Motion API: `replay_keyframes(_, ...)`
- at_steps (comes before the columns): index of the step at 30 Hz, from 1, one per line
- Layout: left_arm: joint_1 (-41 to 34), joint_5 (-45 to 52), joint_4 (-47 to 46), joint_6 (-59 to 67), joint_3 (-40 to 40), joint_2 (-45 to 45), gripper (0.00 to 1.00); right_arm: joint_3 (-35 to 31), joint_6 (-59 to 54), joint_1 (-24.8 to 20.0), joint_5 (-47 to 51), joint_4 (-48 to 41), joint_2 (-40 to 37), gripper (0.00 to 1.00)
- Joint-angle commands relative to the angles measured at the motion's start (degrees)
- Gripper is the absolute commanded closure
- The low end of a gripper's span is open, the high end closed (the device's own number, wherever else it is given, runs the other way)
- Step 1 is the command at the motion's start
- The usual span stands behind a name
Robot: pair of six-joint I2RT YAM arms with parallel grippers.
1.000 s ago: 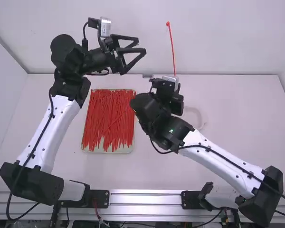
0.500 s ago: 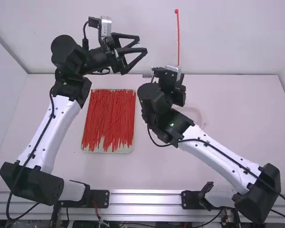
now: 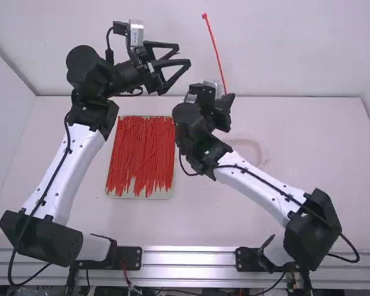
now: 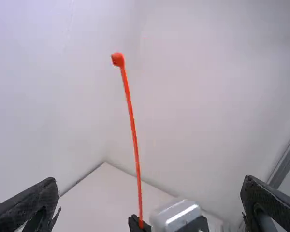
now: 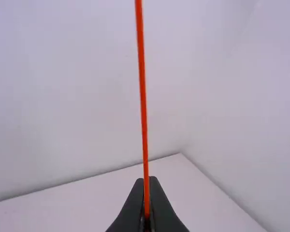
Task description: Fasten the cable tie
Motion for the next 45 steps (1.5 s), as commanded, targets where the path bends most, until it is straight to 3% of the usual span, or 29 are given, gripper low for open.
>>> replay_keyframes(1,-0.55,-1.79,0.44,0.76,1.27,-0.96,0.01,1.7,-3.17,1.22,3.19,0.46,0.28,1.0)
replay_keyframes(11,-0.57,-4.7,1.4,-0.33,1.27,-0.96,0.03,1.7,-3.15,4.74,3.19,1.07,0.26,1.0)
replay_keyframes(17,-0.35,-5.49,3.8,-0.44,1.27,-0.96,0.19,1.7,-3.17,6.23,3.17,1.05,0.26,1.0)
replay_keyframes(19,-0.48,-7.85,3.54,-2.16,1.27,-0.96,0.31,1.7,-3.17,6.64,3.19,1.07,0.26,1.0)
replay_keyframes(21,-0.2,-8.52,3.61,-2.25,1.27,-0.96,0.37,1.7,-3.17,7.17,3.19,1.05,0.26,1.0)
replay_keyframes(27,-0.63,-8.81,3.58,-2.25,1.27,-0.9,0.44,1.7,-3.15,7.45,3.19,1.07,0.26,1.0)
replay_keyframes(40,-0.59,-9.73,3.61,-1.86,1.27,-0.9,0.47,1.7,-3.13,8.2,3.17,1.05,0.26,1.0)
replay_keyframes(45,-0.17,-10.4,3.56,-1.81,1.27,-0.9,0.52,1.7,-3.13,8.33,3.17,1.05,0.26,1.0)
